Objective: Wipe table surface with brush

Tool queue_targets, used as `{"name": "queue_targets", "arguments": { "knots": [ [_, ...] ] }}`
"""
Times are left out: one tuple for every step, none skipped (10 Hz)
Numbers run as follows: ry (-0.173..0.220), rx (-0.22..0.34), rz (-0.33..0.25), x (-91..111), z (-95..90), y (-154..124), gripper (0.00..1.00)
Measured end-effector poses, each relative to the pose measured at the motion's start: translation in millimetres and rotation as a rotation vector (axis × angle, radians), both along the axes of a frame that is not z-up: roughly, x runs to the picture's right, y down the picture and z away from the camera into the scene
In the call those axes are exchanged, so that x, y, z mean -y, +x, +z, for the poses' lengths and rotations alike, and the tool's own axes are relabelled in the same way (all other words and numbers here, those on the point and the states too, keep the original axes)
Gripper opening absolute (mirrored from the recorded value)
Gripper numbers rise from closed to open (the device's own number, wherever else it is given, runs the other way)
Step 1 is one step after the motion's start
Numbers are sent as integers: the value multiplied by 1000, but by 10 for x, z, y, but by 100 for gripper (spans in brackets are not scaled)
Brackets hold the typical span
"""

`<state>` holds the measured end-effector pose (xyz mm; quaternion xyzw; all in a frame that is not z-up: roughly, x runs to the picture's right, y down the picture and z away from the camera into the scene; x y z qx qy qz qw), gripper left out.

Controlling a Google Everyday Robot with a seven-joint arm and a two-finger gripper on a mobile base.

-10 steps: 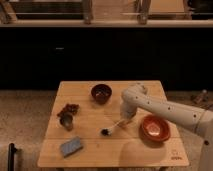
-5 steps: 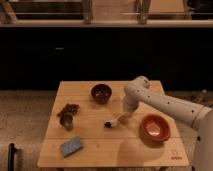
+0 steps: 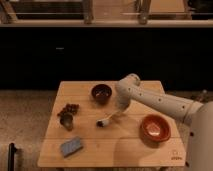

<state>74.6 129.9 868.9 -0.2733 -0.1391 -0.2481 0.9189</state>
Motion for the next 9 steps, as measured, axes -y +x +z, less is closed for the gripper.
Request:
{"name": "queue_targets", "arguments": {
  "knots": [
    [-4,37,-37,-73,-54,-122,0],
    [-13,57,-61,-152,-89,-177,0],
    [-23,78,-87,-253,-137,-227,0],
    [-33,92,-108,-339,-175,-243,0],
    [-40,98,-120,-392,-199,-239,0],
    [-46,101,-129,-443,-224,-226,0],
    [-49,95,-130,-471,-236,-170,0],
    [-49,82,-123,-468,-228,-65,0],
    [-44,59,-105,-428,-210,89,0]
  ]
}}
